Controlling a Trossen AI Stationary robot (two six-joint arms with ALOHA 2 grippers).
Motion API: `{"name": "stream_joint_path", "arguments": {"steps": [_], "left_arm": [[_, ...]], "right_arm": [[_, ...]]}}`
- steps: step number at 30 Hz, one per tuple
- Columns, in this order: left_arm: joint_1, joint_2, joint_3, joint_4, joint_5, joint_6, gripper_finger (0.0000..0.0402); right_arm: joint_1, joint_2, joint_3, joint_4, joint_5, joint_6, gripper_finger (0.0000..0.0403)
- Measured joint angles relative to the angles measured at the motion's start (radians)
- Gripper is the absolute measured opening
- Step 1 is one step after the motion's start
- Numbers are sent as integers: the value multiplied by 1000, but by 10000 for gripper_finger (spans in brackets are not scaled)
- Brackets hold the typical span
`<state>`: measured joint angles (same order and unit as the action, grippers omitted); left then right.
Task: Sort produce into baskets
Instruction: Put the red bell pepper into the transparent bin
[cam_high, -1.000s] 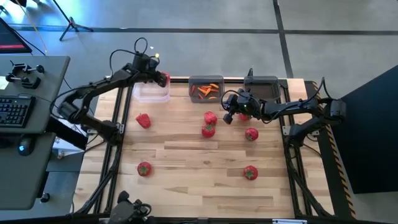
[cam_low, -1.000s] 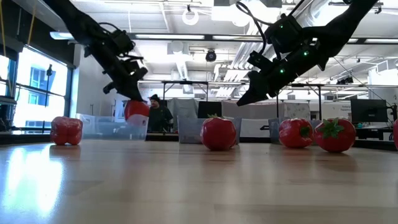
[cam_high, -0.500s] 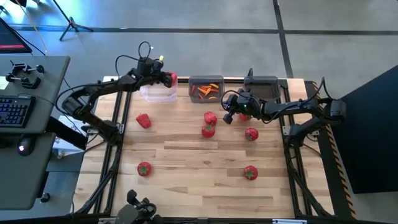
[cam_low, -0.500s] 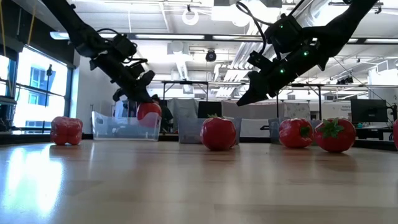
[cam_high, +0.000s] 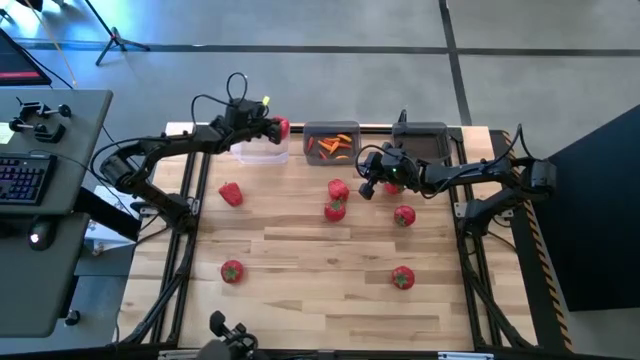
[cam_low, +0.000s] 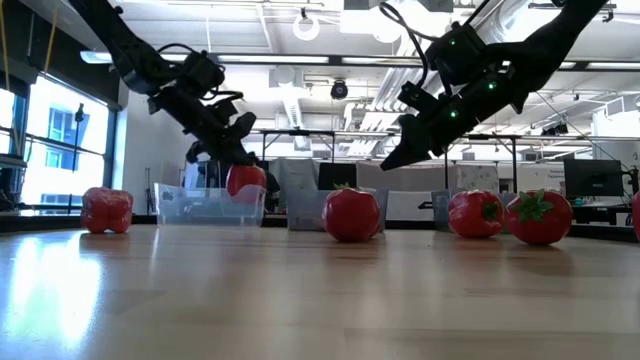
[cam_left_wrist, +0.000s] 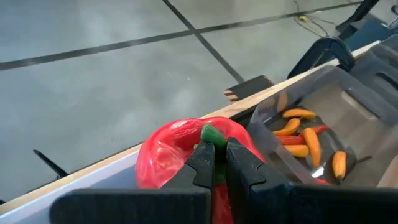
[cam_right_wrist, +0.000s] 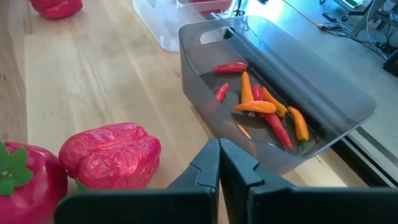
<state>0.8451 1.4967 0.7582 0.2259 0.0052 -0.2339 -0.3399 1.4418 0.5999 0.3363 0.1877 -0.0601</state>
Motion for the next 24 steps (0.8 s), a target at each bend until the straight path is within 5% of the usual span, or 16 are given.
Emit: {"name": "stream_joint_path", "arguments": {"steps": [24], "left_arm": [[-73, 102, 0, 139, -97, -115, 1]], "right_arm": [[0, 0, 0, 27, 0, 0, 0]]}}
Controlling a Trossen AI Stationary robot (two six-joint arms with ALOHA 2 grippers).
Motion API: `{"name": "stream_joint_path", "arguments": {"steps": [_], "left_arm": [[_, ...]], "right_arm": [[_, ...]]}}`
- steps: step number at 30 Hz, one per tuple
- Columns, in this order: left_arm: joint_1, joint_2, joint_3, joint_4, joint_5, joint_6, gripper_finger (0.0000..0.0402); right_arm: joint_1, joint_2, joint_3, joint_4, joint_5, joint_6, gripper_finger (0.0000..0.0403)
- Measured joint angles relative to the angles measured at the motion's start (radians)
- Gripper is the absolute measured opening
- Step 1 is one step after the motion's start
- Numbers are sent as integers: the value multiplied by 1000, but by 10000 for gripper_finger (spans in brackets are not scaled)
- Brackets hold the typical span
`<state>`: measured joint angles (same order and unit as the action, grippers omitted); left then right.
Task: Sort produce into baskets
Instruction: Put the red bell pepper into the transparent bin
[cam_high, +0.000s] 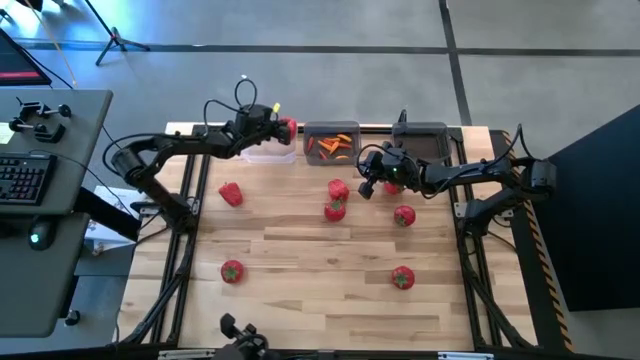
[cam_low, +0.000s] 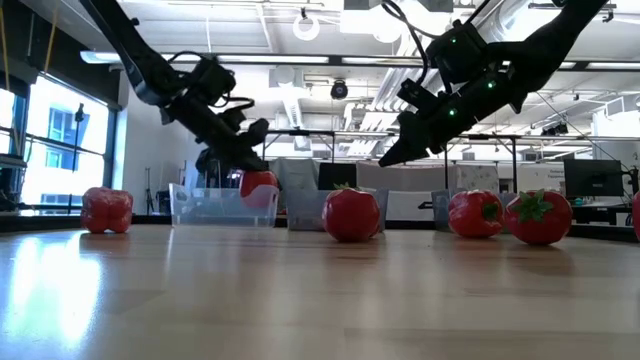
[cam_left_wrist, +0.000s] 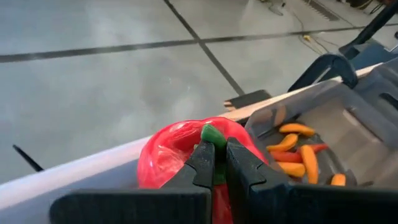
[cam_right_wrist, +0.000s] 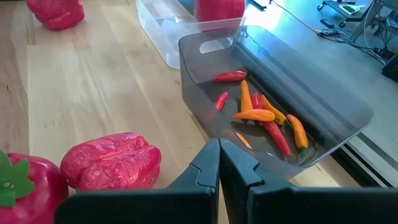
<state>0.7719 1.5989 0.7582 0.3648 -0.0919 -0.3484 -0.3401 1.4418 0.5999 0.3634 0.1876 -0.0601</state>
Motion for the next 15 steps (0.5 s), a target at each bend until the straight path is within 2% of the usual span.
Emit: {"name": "stream_joint_path", "arguments": {"steps": [9, 15], "left_arm": [[-1, 50, 0, 14, 2, -27, 1], [0, 83, 0, 38, 3, -25, 23]], "right_arm": [[0, 0, 0, 0, 0, 0, 0], [0, 0, 0, 0, 0, 0, 0]]}}
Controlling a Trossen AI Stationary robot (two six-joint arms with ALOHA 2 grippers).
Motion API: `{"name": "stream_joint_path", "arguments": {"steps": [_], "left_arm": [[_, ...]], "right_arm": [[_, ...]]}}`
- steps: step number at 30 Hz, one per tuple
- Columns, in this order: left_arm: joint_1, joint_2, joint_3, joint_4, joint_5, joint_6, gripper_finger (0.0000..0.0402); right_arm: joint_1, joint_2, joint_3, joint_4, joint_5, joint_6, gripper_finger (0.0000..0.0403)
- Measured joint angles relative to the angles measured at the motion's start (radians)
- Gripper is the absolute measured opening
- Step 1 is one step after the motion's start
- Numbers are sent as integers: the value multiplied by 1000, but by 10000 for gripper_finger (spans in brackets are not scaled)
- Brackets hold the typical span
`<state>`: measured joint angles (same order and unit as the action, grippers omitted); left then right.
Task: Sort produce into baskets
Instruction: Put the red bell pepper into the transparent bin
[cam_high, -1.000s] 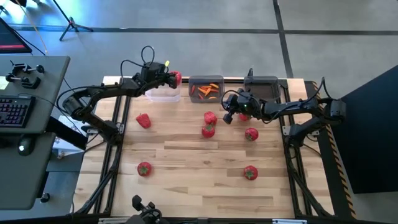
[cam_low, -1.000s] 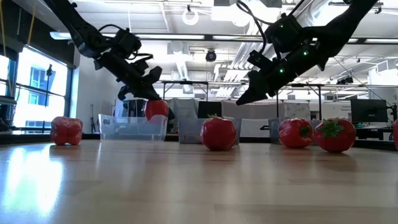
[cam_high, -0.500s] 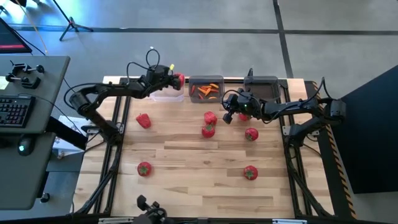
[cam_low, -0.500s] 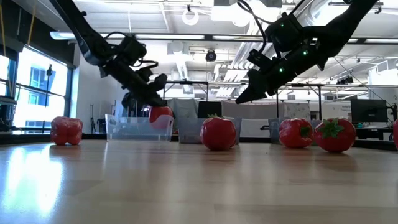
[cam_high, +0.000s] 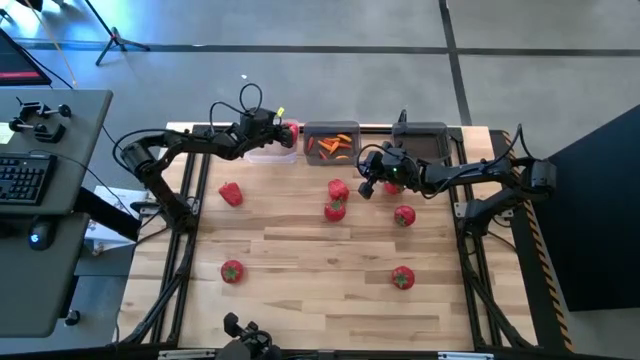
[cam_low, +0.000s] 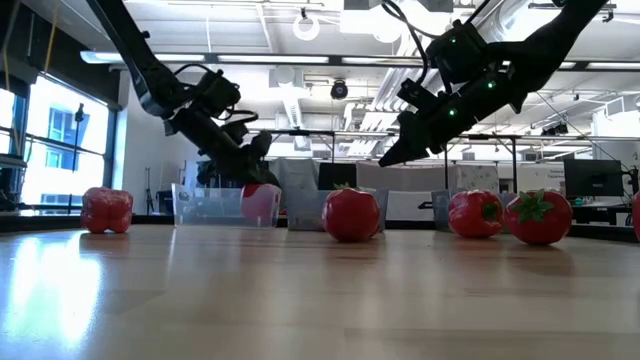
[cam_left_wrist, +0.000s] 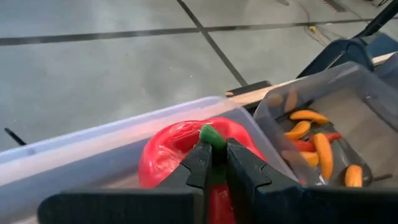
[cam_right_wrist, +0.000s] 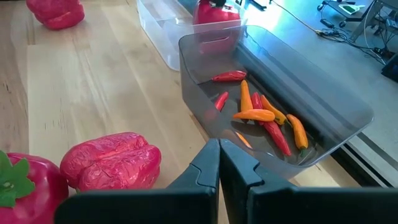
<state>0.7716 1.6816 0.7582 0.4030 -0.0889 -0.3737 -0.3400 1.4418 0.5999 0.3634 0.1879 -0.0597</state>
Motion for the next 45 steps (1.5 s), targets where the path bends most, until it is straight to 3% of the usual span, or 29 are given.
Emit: {"name": "stream_joint_path", "arguments": {"steps": [23, 32, 36, 40, 45], "left_arm": [[17, -33, 0, -52, 47, 160, 153], [35, -161, 0, -99, 43, 299, 155], [33, -204, -35, -59, 123, 334, 155], [33, -246, -123, 80, 228, 318, 155], [13, -295, -216, 245, 292, 294, 155]], "right_arm": [[0, 0, 0, 0, 0, 19, 4], [0, 0, 0, 0, 23, 19, 84], [11, -2, 0, -8, 32, 34, 125], [49, -40, 24, -138, 81, 60, 151], [104, -107, 151, -580, 138, 207, 163]]}}
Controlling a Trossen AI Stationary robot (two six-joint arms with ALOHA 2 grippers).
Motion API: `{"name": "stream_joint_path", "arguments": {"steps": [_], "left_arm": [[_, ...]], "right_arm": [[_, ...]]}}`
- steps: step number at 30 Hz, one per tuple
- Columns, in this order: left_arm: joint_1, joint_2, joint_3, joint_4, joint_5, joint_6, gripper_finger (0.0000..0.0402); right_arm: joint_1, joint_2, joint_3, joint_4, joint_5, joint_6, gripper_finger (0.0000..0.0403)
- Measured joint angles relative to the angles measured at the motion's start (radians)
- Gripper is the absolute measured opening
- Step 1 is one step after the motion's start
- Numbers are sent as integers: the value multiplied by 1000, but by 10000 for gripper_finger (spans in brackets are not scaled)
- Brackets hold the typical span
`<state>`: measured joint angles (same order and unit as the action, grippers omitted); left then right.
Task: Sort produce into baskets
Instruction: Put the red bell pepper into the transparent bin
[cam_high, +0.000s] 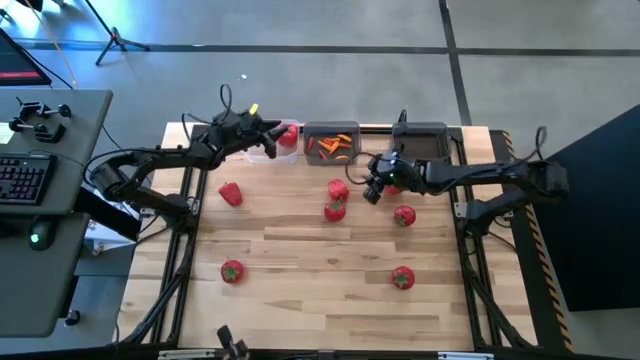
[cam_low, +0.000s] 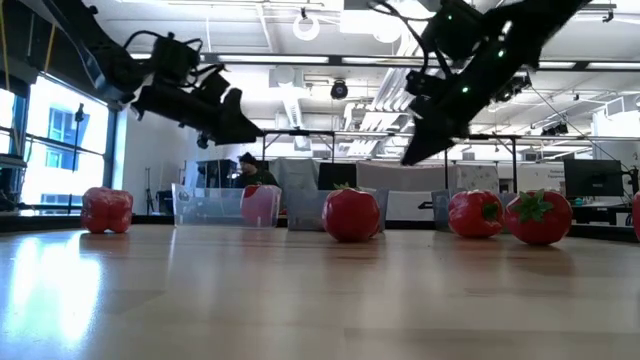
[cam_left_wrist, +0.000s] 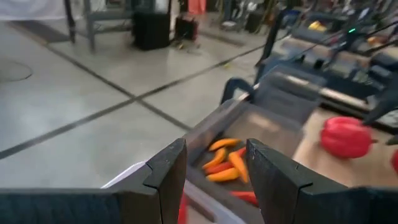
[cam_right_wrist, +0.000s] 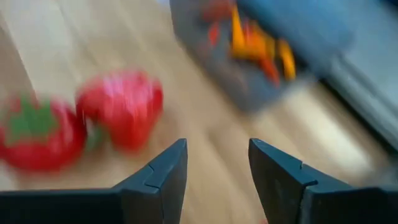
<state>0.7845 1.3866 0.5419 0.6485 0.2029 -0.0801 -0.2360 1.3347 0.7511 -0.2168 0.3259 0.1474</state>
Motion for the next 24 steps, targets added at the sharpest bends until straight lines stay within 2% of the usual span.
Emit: {"name": "stream_joint_path", "arguments": {"steps": [4, 7, 9, 16, 24], "left_arm": [[-29, -30, -31, 15, 2, 9, 155], [-49, -31, -48, 37, 1, 30, 155], [-58, -32, -55, 47, 1, 34, 155], [-87, -31, -55, 54, -2, 92, 155], [-92, -31, -55, 53, -3, 100, 155]], "right_arm": [[66, -17, 101, -380, 27, 160, 163], [134, -18, 133, -571, 95, 240, 163], [181, -17, 129, -640, 144, 249, 163], [301, -14, 19, -626, 223, 231, 156], [258, -13, -13, -585, 231, 340, 136]]}}
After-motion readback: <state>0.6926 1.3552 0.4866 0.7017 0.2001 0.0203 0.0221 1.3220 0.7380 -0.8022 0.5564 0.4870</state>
